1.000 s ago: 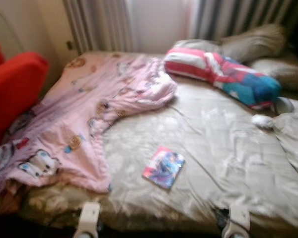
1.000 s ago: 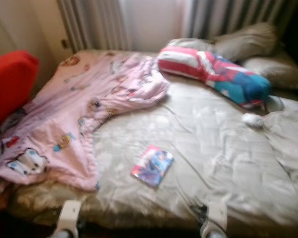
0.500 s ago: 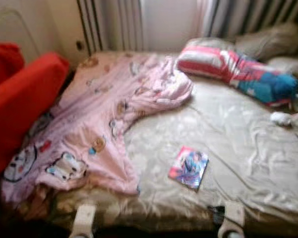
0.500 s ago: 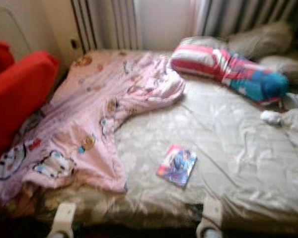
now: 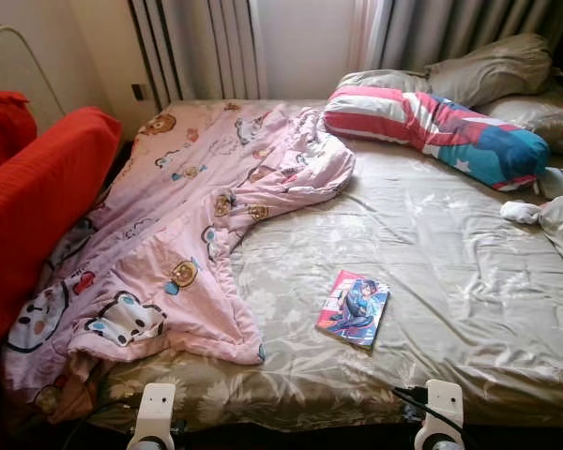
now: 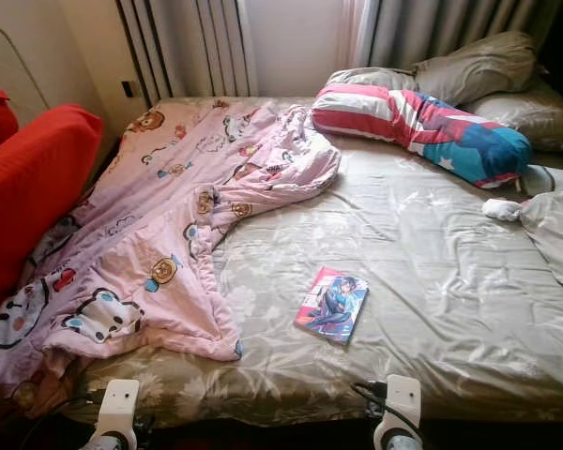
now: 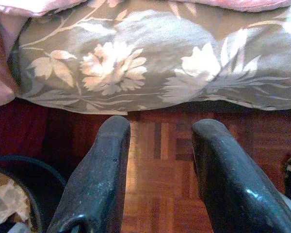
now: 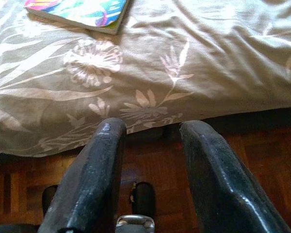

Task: Clean up the room

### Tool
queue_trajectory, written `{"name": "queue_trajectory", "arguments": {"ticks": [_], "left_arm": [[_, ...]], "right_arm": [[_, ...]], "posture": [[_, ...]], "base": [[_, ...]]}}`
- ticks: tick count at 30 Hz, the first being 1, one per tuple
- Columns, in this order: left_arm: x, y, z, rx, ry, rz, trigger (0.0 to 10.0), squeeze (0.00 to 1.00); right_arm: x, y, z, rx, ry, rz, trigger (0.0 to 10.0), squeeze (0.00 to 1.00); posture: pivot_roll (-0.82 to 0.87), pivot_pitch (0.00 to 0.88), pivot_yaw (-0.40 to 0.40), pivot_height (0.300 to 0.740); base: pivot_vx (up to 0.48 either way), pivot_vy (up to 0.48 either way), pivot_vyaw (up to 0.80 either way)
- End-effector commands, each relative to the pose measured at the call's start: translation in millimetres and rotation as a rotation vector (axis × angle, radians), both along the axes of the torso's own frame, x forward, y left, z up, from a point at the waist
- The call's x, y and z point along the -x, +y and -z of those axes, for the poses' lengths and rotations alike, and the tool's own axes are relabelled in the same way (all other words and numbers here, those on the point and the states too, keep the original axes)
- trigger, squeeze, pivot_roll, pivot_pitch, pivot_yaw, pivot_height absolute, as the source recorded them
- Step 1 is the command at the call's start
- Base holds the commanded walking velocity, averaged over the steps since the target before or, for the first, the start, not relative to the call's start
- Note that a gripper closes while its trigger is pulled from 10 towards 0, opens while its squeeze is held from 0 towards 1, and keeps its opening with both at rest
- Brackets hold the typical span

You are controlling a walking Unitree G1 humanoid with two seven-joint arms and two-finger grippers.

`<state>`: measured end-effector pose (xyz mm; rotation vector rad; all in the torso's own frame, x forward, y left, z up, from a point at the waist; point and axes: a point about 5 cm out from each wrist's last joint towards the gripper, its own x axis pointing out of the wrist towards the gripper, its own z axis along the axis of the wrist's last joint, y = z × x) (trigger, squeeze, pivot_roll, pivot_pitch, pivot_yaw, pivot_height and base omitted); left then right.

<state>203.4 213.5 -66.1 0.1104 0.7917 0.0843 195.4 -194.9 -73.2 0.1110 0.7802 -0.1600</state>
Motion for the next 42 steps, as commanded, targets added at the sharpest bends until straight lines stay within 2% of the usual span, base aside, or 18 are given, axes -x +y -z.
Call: {"name": "queue_trajectory", "arguments": {"ticks": [1, 16, 19, 30, 42], "left_arm": [[4.3, -0.1, 2.3, 0.006, 0.008, -0.003, 10.0, 0.0], [0.7, -2.7, 0.5, 0.008, -0.006, 0.017, 10.0, 0.0], [0.8, -2.3, 0.5, 0.007, -0.005, 0.019, 10.0, 0.0], [0.8, -4.3, 0.7, 0.011, -0.006, 0.033, 10.0, 0.0], [-6.1, -5.9, -3.2, 0.014, -0.031, 0.043, 10.0, 0.0]], "right_arm": [[3.0, 0.2, 1.9, -0.003, 0.017, 0.0, 10.0, 0.0], [4.2, 5.2, 3.1, 0.014, 0.027, -0.067, 10.0, 0.0], [4.1, 5.4, 3.2, 0.007, 0.026, -0.055, 10.0, 0.0], [5.3, 5.1, 3.7, 0.004, 0.028, -0.046, 10.0, 0.0], [4.1, 6.5, 2.8, 0.007, 0.016, -0.071, 10.0, 0.0]], "posture": [[0.09, 0.038, 0.019, 0.74], [0.09, 0.011, 0.02, 0.74], [0.1, 0.012, 0.019, 0.74], [0.09, 0.006, 0.022, 0.74], [0.09, 0.008, 0.022, 0.74]], "base": [[0.0, 0.0, 0.0], [0.0, 0.0, 0.04], [0.0, 0.0, 0.64], [0.0, 0.0, 0.0], [0.064, 0.0, 0.07]]}}
